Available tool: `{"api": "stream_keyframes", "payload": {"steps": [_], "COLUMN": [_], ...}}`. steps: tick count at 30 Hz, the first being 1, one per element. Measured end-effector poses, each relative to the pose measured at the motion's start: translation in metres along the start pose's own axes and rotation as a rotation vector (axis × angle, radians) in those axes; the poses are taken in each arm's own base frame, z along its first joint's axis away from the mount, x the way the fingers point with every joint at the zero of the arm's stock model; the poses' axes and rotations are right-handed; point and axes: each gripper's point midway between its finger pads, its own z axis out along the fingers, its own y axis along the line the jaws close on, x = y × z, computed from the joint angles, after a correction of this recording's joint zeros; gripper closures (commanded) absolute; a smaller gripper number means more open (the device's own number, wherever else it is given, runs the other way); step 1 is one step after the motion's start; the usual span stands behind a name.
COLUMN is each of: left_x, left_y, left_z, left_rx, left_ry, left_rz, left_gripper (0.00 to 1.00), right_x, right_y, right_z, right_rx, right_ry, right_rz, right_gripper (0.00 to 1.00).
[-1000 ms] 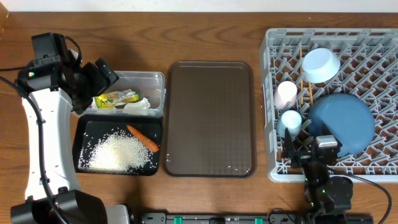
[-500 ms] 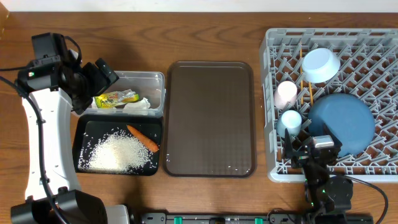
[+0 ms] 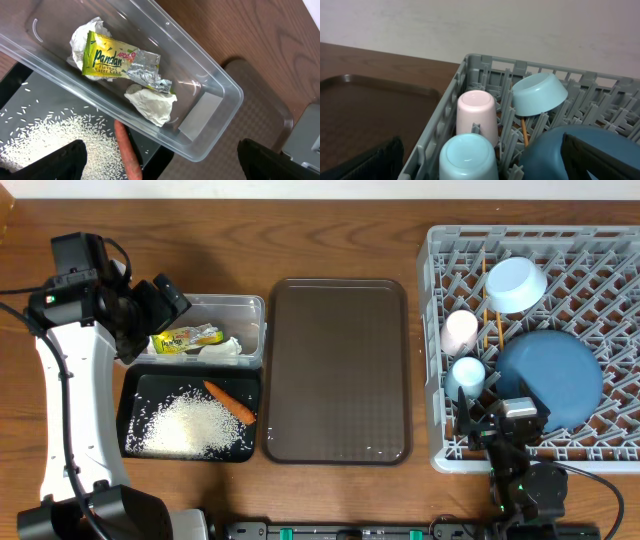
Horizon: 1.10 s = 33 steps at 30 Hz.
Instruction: Sort waste into correct bins and load items into the dishwasher rack
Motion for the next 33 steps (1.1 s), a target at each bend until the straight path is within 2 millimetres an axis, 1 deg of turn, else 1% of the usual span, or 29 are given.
{"api": "stream_keyframes", "payload": {"steps": [11,13,15,17,21,23,24,26,28,33], "left_x": [0.0,0.0,0.0,0.0,0.006,0.013,0.017,0.029,0.044,0.083], "left_y": [0.0,-0.001,-0.003,-0.006,-0.016,-0.023,-0.026,-0.035,-0.047,-0.069], "left_z": [0.0,-0.003,-0.011,-0.025,-0.072,-0.099,-0.109,-0.13,-0.147,-0.181], "left_rx": [0.001,0.004,0.015,0.033,0.097,0.137,0.154,0.199,0.248,0.368], "left_ry": [0.0,-0.007,-0.029,-0.064,-0.185,-0.254,-0.277,-0.324,-0.353,-0.392], "left_rz": [0.0,0.002,0.007,0.017,0.05,0.076,0.088,0.13,0.181,0.304], "left_gripper": [0.02,0.02,0.02,0.02,0.02,0.02,0.02,0.02,0.02,0.02], "right_x": [0.0,0.0,0.0,0.0,0.0,0.0,0.0,0.0,0.0,0.0], "right_y": [0.0,0.0,0.0,0.0,0.0,0.0,0.0,0.0,0.0,0.0], "right_z": [0.0,0.0,0.0,0.0,0.0,0.0,0.0,0.0,0.0,0.0], "right_rx": [0.0,0.0,0.0,0.0,0.0,0.0,0.0,0.0,0.0,0.0], "right_ry": [0.0,0.0,0.0,0.0,0.0,0.0,0.0,0.0,0.0,0.0], "right_rz": [0.0,0.0,0.0,0.0,0.0,0.0,0.0,0.0,0.0,0.0], "right_gripper": [0.01,0.01,0.01,0.01,0.01,0.01,0.01,0.01,0.01,0.01]}}
